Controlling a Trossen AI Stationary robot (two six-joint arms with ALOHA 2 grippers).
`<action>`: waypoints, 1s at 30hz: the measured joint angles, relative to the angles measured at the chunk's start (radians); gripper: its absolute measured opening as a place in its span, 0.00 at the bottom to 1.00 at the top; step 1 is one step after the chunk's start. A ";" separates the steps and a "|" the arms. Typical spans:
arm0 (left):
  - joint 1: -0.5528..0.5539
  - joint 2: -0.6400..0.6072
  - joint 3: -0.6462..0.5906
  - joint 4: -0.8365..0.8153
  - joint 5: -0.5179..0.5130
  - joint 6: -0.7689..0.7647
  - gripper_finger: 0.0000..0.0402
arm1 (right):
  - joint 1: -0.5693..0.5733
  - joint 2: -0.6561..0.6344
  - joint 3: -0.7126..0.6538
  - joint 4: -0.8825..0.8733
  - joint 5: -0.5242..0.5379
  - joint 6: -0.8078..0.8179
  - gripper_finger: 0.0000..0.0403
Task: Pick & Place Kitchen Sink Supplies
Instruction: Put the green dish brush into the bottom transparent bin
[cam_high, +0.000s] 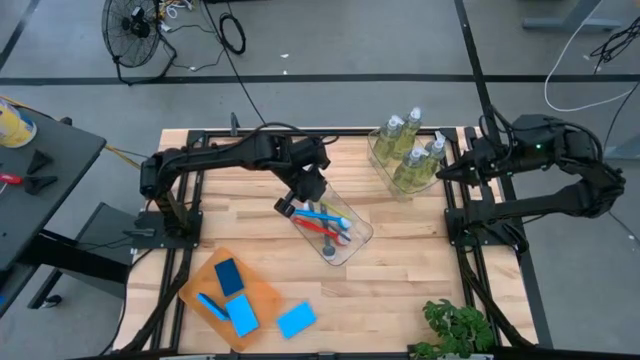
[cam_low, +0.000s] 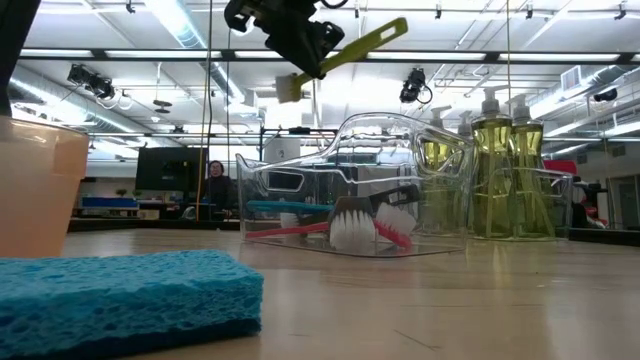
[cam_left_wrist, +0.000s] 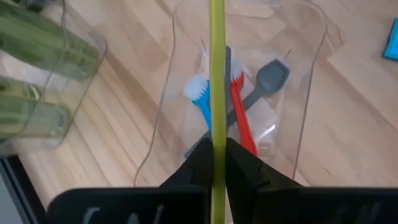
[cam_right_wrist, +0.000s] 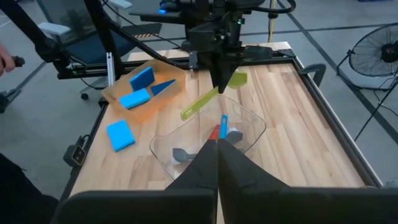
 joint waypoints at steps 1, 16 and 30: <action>-0.005 0.000 0.000 0.007 0.001 0.000 0.06 | 0.000 0.000 0.000 0.000 0.006 0.000 0.00; -0.073 0.100 -0.001 0.016 -0.011 0.004 0.06 | 0.000 0.000 0.000 0.000 0.045 0.004 0.00; -0.077 0.201 -0.001 0.035 -0.013 -0.001 0.06 | 0.000 0.001 0.000 0.000 0.062 0.007 0.00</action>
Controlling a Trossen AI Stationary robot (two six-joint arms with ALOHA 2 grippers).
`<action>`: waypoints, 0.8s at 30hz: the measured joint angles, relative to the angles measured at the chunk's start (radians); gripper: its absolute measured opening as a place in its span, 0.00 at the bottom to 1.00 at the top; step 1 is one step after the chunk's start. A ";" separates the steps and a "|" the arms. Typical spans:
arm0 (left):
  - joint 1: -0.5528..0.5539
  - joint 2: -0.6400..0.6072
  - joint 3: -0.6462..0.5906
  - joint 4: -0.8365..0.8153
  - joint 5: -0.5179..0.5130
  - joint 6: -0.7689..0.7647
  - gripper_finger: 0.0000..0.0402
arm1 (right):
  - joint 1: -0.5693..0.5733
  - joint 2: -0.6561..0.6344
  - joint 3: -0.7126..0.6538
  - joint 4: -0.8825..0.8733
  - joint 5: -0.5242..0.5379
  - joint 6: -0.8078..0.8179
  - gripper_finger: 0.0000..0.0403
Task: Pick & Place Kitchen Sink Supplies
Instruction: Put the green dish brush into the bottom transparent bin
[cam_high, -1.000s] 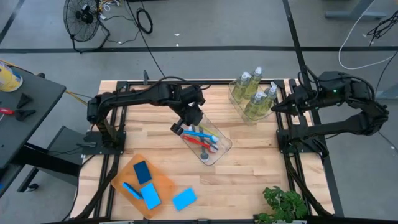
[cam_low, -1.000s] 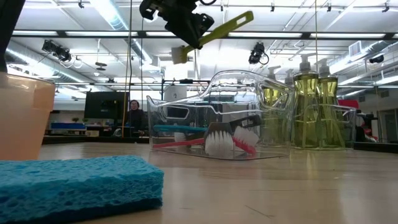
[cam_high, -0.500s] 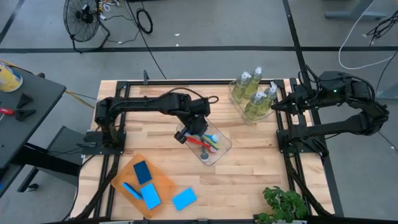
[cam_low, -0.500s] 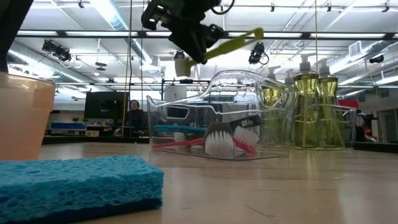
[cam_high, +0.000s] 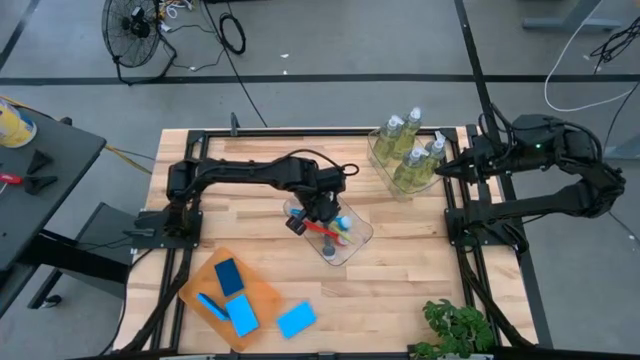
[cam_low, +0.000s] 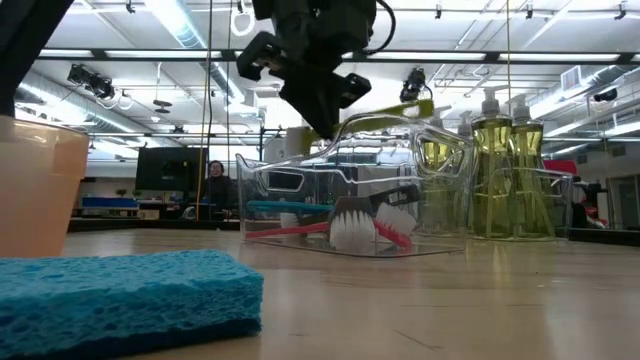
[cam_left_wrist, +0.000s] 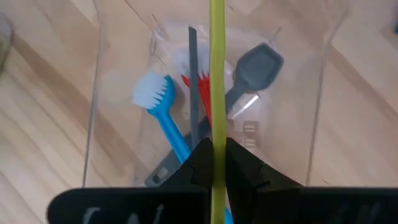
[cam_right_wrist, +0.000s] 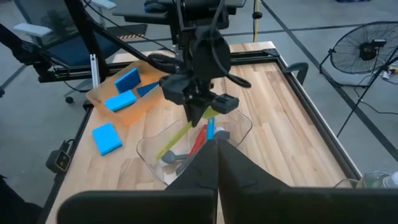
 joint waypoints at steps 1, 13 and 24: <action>0.000 0.005 0.000 0.002 0.000 0.000 0.06 | 0.000 0.000 0.000 0.000 0.000 0.000 0.00; 0.009 0.068 0.000 0.052 -0.001 0.001 0.06 | 0.000 0.003 0.000 -0.008 0.001 0.002 0.00; 0.009 0.112 -0.001 0.084 0.000 0.027 0.06 | 0.000 0.009 0.000 -0.014 0.001 0.002 0.00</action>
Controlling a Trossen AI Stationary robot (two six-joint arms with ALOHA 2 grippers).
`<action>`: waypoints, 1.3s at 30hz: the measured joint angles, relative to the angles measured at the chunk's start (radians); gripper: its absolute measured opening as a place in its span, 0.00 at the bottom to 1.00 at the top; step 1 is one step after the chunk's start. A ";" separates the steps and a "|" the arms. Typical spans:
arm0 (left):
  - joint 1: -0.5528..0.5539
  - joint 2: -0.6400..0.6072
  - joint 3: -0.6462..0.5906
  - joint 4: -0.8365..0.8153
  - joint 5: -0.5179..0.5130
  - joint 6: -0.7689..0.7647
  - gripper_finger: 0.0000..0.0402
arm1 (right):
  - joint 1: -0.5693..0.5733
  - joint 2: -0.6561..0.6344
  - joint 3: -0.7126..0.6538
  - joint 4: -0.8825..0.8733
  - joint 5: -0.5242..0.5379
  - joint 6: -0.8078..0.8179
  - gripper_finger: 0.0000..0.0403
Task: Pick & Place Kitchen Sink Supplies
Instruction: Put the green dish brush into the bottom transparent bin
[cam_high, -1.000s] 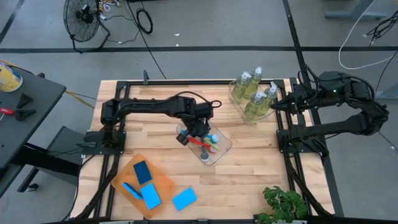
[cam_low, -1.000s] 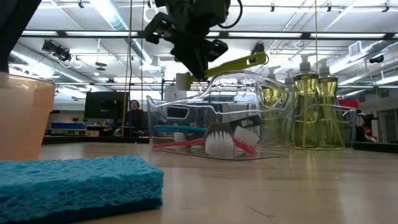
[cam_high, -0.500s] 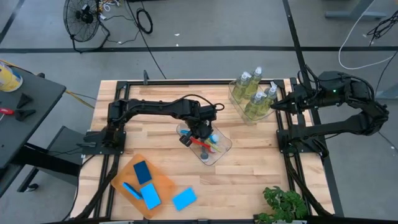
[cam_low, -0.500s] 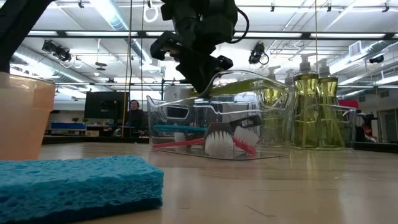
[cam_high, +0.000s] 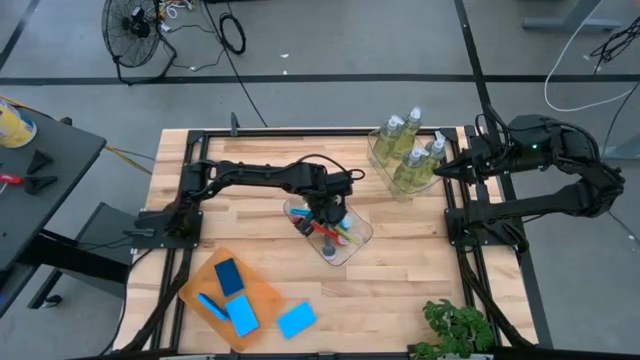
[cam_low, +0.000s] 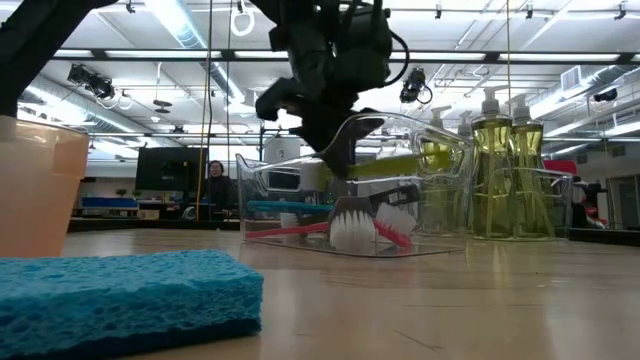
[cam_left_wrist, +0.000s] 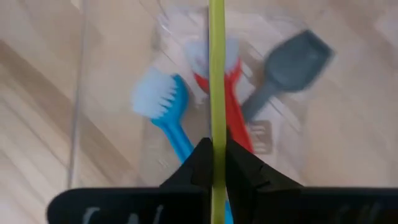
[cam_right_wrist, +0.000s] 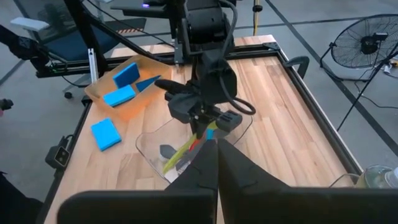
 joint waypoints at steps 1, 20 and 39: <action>0.000 0.004 0.000 0.008 -0.001 0.001 0.06 | 0.000 0.000 0.000 0.000 0.000 0.000 0.00; 0.000 0.027 0.000 0.008 0.003 -0.006 0.06 | 0.000 0.000 0.000 0.001 0.000 0.000 0.00; 0.000 0.027 0.000 0.009 -0.003 -0.009 0.30 | 0.000 0.000 0.000 0.001 0.000 0.023 0.00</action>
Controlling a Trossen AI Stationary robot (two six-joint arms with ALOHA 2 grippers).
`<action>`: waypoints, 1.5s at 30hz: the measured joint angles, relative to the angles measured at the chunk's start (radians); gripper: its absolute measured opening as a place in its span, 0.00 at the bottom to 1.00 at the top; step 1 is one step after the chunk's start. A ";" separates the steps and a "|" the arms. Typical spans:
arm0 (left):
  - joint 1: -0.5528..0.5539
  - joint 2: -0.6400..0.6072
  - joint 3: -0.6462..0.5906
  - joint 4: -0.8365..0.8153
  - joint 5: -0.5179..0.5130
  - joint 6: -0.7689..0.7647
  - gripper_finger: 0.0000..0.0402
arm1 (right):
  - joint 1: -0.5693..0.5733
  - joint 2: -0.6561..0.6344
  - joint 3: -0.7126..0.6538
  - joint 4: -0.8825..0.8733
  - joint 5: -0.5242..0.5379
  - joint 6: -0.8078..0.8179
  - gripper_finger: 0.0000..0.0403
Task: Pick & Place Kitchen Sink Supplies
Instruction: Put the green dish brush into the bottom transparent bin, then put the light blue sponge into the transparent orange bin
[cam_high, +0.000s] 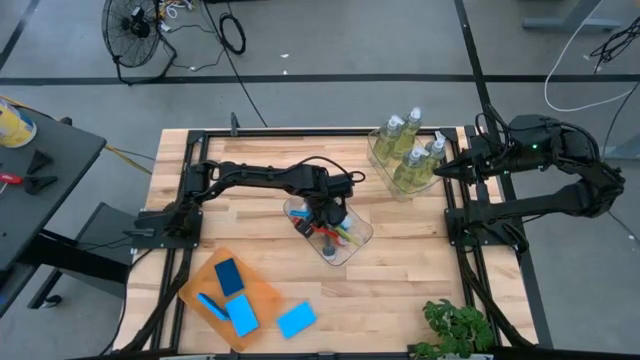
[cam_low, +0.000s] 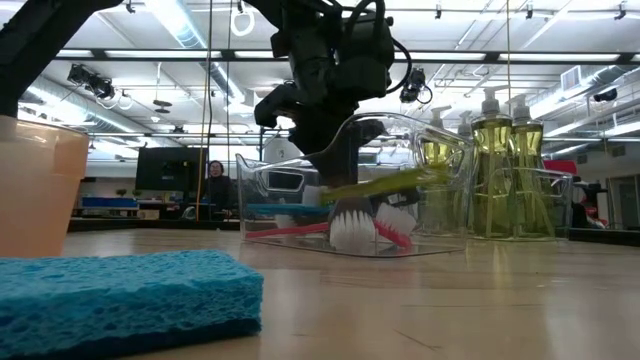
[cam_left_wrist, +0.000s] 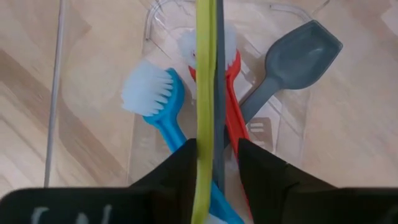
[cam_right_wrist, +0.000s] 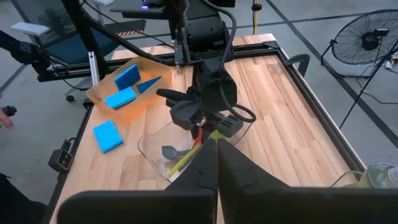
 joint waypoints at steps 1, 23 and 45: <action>0.000 0.000 0.000 0.000 0.000 -0.002 0.31 | 0.000 0.000 0.000 0.000 0.000 0.000 0.00; -0.004 -0.152 0.001 -0.031 -0.073 -0.007 0.49 | 0.000 0.002 0.000 0.002 0.018 -0.001 0.00; -0.118 -0.283 0.001 -0.215 -0.087 -0.052 0.49 | 0.000 0.059 0.000 0.011 0.015 -0.001 0.02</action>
